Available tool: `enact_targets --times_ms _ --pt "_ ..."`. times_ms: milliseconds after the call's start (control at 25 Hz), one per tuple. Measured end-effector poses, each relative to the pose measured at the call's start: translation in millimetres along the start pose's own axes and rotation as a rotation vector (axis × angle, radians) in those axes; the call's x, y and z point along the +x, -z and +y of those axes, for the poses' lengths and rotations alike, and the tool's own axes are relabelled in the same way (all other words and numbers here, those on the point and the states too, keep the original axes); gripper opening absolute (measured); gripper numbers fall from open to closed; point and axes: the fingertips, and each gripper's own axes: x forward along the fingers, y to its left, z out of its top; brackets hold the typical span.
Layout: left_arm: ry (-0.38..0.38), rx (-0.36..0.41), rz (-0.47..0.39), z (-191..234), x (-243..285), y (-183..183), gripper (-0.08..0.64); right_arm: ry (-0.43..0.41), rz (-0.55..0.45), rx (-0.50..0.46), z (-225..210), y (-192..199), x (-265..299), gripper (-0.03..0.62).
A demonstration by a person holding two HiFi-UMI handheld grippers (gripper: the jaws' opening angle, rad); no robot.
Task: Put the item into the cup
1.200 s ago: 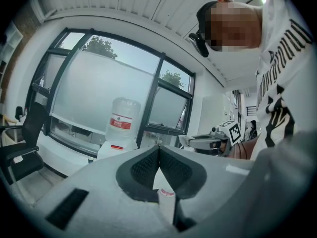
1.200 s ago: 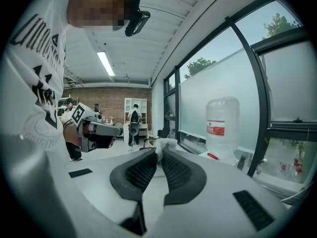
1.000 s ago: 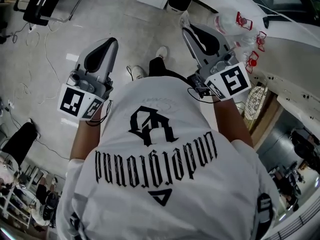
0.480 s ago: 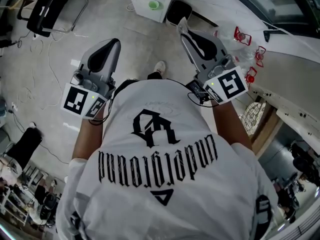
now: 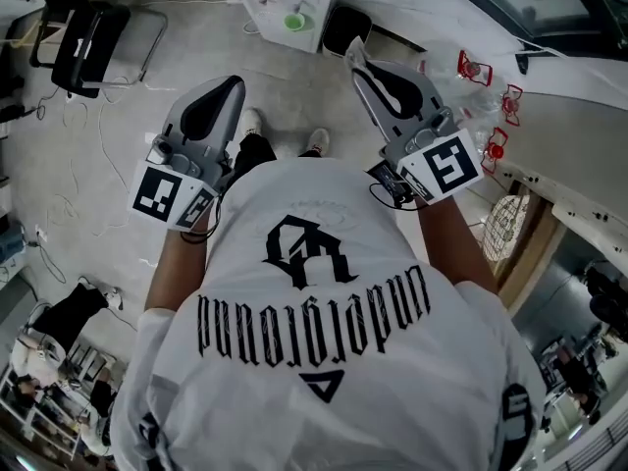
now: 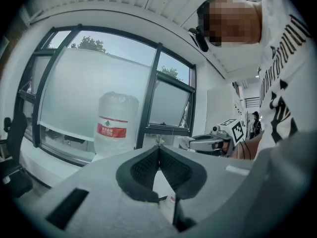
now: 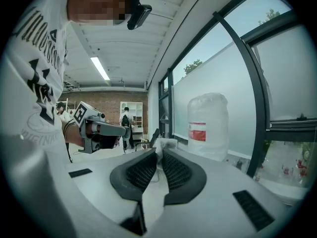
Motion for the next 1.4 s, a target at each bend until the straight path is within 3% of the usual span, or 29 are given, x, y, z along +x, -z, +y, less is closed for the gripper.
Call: enact_targets --times_ms 360,920,1160,1400 --pt "0.171 0.024 0.013 54.4 17.2 -18.1 0.015 0.14 -0.001 0.021 0.1 -17.3 45.1 0.046" --pt "0.34 0.023 0.023 155.6 -4.6 -18.7 0.015 0.347 0.042 0.006 12.0 -23.3 128.7 0.046" --pt "0.355 0.008 0.052 171.7 15.0 -0.4 0.015 0.365 0.065 0.04 -8.4 -7.3 145.2 0.046" --pt "0.339 0.012 0.076 182.6 40.2 17.2 0.015 0.305 0.097 0.083 -25.4 28.9 167.8 0.046"
